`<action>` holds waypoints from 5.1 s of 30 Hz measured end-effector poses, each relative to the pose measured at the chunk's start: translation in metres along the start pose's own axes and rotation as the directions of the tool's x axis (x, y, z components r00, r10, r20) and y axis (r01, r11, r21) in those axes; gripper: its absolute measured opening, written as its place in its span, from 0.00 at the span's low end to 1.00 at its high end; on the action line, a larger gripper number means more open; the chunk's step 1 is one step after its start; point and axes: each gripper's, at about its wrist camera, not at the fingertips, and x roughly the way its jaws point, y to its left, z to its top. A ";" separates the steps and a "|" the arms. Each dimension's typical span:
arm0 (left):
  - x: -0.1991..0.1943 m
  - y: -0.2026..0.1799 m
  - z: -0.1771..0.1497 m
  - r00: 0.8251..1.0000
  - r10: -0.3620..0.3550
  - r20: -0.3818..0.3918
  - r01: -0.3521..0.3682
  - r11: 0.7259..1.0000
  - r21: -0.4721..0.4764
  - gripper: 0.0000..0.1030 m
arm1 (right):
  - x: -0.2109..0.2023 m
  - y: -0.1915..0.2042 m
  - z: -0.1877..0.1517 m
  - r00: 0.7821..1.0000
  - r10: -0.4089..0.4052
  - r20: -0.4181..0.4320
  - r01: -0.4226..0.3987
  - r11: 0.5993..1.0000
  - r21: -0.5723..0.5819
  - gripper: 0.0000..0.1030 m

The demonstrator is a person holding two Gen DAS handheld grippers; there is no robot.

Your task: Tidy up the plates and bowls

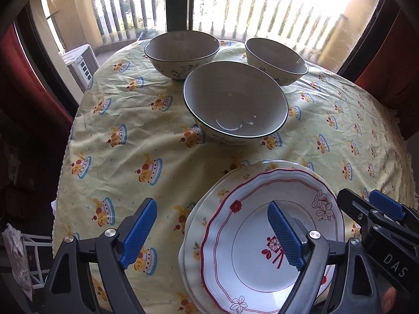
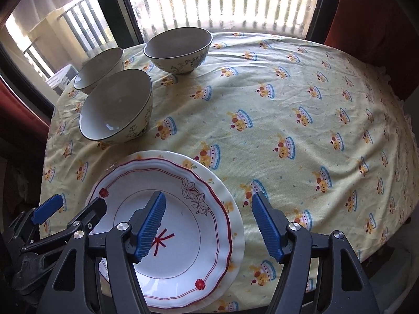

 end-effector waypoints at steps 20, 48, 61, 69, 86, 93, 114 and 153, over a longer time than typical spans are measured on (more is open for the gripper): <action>0.044 0.017 0.088 0.993 0.111 0.043 -0.106 0.989 -0.100 0.67 | 0.041 0.037 0.106 0.983 0.172 0.067 -0.164 0.980 -0.115 0.69; 0.060 -0.001 0.097 0.997 0.066 -0.034 -0.070 0.990 -0.122 0.16 | 0.076 0.054 0.121 0.987 0.159 -0.037 -0.162 0.978 -0.130 0.12; 0.006 -0.054 0.062 0.997 -0.018 0.081 0.013 0.998 0.067 0.16 | 0.009 0.005 0.079 0.995 0.076 0.071 -0.074 0.997 -0.026 0.12; -0.010 -0.093 0.030 0.995 -0.078 0.069 0.068 0.988 0.137 0.16 | -0.021 -0.037 0.037 0.996 0.020 0.086 -0.026 0.997 0.069 0.12; 0.010 -0.187 -0.027 0.998 -0.053 -0.035 0.057 0.985 0.160 0.17 | -0.024 -0.139 -0.004 0.998 0.017 0.059 -0.024 0.992 0.126 0.12; 0.023 -0.212 -0.035 0.998 0.000 -0.055 0.007 0.993 0.116 0.17 | -0.008 -0.169 -0.009 0.999 0.051 0.016 -0.052 0.996 0.067 0.12; 0.039 -0.243 -0.068 0.990 0.121 -0.072 -0.123 0.992 -0.034 0.19 | 0.023 -0.201 -0.016 0.990 0.126 -0.062 -0.132 0.984 -0.116 0.13; -0.008 -0.174 -0.013 0.994 0.061 0.088 -0.066 0.996 0.056 0.80 | -0.017 -0.123 0.019 0.988 0.112 0.103 -0.097 0.985 -0.142 0.79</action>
